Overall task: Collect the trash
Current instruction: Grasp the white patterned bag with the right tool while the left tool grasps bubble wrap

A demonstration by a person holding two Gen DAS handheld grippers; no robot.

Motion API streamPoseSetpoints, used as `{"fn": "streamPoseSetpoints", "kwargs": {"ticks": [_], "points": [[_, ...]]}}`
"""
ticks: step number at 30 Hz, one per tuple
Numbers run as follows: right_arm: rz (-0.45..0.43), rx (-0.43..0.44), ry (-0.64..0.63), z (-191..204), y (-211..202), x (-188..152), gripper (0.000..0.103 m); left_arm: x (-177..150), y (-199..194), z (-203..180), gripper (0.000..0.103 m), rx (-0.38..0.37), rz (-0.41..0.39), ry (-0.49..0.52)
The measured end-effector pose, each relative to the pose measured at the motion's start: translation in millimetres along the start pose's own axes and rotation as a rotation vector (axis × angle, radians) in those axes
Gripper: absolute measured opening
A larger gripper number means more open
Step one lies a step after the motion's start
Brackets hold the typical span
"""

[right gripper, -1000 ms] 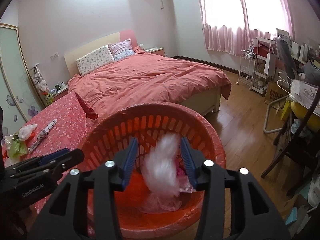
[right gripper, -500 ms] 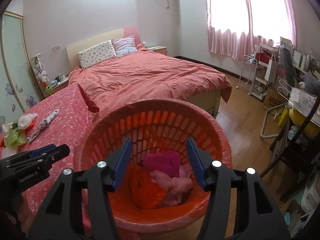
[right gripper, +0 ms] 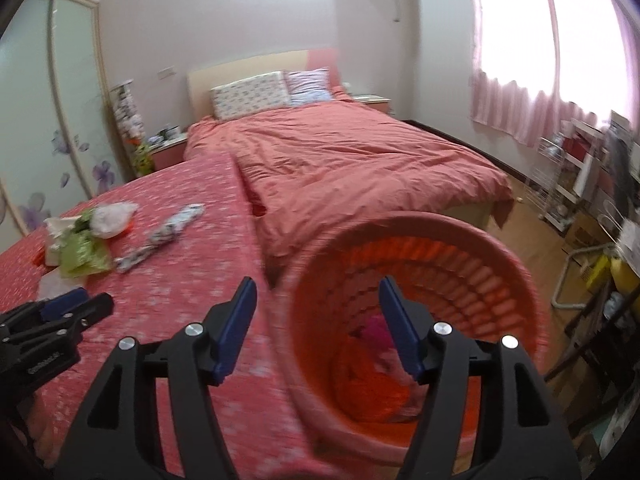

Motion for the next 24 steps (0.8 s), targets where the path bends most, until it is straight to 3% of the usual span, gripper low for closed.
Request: {"fn": "streamPoseSetpoints", "kwargs": {"ticks": [6, 10, 18, 24], "points": [[0.025, 0.064, -0.067, 68, 18, 3, 0.062, -7, -16, 82, 0.057, 0.115, -0.022, -0.098], [0.035, 0.084, -0.085, 99, 31, 4, 0.062, -12, -7, 120, 0.059, 0.143, 0.007, -0.160], [0.075, 0.089, -0.082, 148, 81, 21, 0.062, -26, 3, 139, 0.061, 0.110, 0.042, -0.232], [0.146, 0.043, -0.056, 169, 136, 28, 0.055, -25, 0, 139, 0.065, 0.109, 0.034, -0.221]]}}
Point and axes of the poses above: each gripper's, at about its wrist camera, not at the fingertips, and y roughly the way its jaws point, z to its left, x to its top, the point moved 8 cm from there along y, roughly the way its jaws point, and after that the axes turned 5 degrees about y, right-handed, at the moved point
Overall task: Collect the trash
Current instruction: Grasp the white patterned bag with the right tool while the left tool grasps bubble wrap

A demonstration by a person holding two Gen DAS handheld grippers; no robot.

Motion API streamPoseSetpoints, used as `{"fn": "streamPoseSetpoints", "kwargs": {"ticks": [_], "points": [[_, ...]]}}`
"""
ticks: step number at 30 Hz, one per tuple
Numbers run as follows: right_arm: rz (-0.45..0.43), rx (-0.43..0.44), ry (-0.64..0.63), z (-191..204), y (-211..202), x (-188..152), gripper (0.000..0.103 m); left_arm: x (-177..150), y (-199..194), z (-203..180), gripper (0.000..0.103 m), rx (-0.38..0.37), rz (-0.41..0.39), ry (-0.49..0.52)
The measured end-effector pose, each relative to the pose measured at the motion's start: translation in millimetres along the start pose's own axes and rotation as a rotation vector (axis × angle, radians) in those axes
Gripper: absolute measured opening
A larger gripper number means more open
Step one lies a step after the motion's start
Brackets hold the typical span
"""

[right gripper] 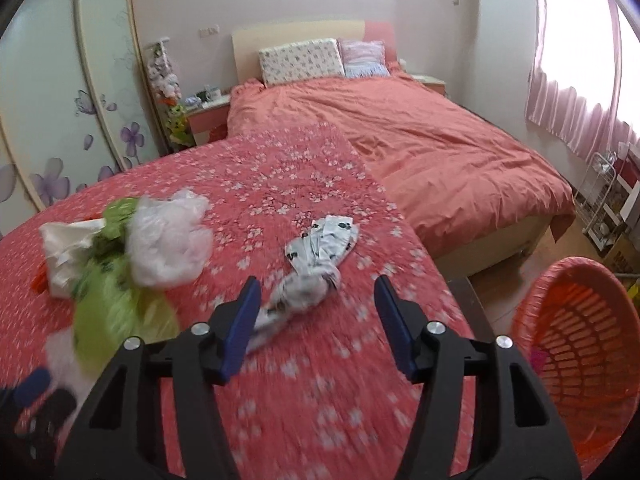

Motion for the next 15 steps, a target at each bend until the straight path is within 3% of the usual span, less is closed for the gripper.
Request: {"fn": "streamPoseSetpoints", "kwargs": {"ticks": [4, 6, 11, 15], "points": [[0.066, -0.028, -0.008, 6, 26, -3, 0.053, 1, 3, -2, 0.067, -0.007, 0.002, 0.000], [0.102, -0.035, -0.009, 8, 33, -7, 0.045, 1, 4, -3, 0.070, -0.005, 0.005, 0.001], [0.096, -0.032, -0.059, 7, 27, -12, 0.022, -2, 8, -11, 0.072, -0.003, 0.019, 0.007], [0.092, -0.010, -0.044, -4, 14, -22, 0.020, -6, 13, -17, 0.073, 0.022, 0.036, 0.029]]}}
Point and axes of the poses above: each gripper's, at about its wrist camera, not at the fingertips, and y roughly the way its jaws point, z to its left, x to its top, the point moved 8 cm from there along y, roughly the way its jaws point, and after that the axes turned 5 degrees about y, right-handed, at the moved point
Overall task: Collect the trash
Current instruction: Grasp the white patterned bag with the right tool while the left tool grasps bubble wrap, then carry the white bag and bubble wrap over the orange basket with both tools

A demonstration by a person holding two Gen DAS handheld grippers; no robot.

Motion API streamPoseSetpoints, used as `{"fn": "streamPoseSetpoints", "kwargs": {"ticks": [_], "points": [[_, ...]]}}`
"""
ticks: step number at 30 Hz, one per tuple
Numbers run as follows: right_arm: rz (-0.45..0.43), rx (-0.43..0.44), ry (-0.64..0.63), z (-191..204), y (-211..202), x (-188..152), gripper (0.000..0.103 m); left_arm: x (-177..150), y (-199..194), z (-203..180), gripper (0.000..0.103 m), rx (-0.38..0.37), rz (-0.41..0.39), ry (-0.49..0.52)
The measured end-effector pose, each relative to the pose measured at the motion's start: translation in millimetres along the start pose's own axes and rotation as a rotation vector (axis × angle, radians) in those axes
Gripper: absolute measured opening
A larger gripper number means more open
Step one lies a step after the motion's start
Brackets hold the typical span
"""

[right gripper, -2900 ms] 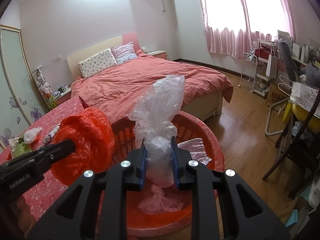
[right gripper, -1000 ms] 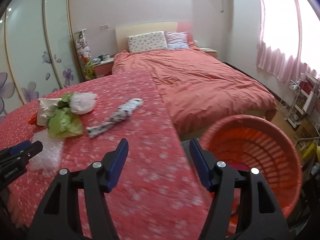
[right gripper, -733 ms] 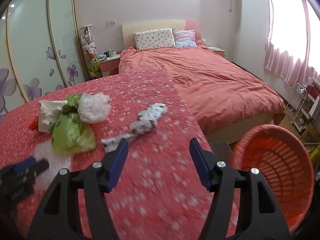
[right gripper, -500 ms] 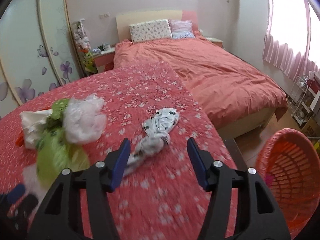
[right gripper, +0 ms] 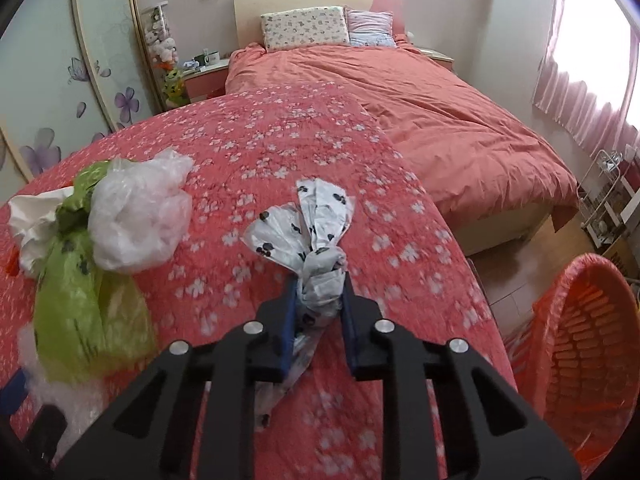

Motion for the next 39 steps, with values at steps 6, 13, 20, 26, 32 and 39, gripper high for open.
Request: {"fn": "streamPoseSetpoints", "kwargs": {"ticks": [6, 13, 20, 26, 32, 39], "points": [[-0.004, 0.020, 0.017, -17, -16, -15, 0.020, -5, 12, -8, 0.074, 0.022, 0.038, 0.004], [-0.006, 0.036, 0.038, -32, -34, -31, 0.020, -8, 13, -11, 0.061, 0.046, 0.043, 0.014], [-0.034, 0.052, 0.056, -45, -61, -40, 0.020, -17, 0, -18, 0.031, -0.018, 0.028, -0.001], [-0.078, 0.050, 0.055, -58, -90, -46, 0.020, -23, -14, -30, 0.030, -0.067, 0.023, 0.000], [-0.121, 0.036, 0.057, -75, -116, -52, 0.020, -17, -30, -62, 0.030, -0.124, -0.004, 0.037], [-0.157, 0.030, 0.086, -101, -139, -59, 0.020, -8, -35, -106, 0.030, -0.176, -0.031, 0.083]]}}
Point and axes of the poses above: each gripper's, at about its wrist camera, not at the fingertips, and y roughly the way its jaws point, z to its left, x to its top, the point moved 8 cm from there along y, roughly the way its jaws point, and after that the axes turned 5 degrees about y, right-handed, at the moved point
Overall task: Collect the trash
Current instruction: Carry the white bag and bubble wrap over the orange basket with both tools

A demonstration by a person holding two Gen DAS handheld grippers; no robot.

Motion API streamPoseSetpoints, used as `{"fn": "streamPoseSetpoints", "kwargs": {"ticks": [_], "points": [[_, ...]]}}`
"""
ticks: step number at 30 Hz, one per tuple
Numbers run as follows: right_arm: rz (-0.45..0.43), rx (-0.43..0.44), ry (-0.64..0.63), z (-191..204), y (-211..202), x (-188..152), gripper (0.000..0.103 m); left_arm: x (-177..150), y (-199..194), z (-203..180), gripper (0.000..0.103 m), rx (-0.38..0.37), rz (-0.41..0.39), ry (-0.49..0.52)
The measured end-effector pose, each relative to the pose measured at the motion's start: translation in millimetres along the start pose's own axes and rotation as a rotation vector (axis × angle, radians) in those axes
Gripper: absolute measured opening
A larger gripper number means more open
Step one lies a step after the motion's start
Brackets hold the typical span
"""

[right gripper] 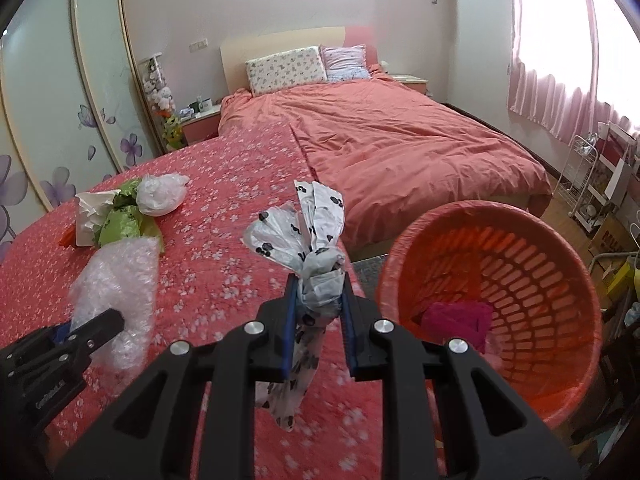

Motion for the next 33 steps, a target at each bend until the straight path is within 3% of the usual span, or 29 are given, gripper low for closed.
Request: {"fn": "streamPoseSetpoints", "kwargs": {"ticks": [15, 33], "points": [[-0.068, -0.050, 0.044, -44, -36, -2, 0.020, 14, 8, -53, 0.030, -0.068, -0.035, 0.071], [-0.087, -0.147, 0.135, -120, -48, -5, 0.020, 14, 35, -128, 0.030, -0.163, 0.005, 0.168]]}}
Point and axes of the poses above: each gripper's, at about its wrist camera, not at the fingertips, and y roughly the way its jaws point, z to its left, x to its top, the point moved 8 cm from there along y, roughly the way its jaws point, and after that the axes turned 5 degrees about y, right-handed, at the moved point
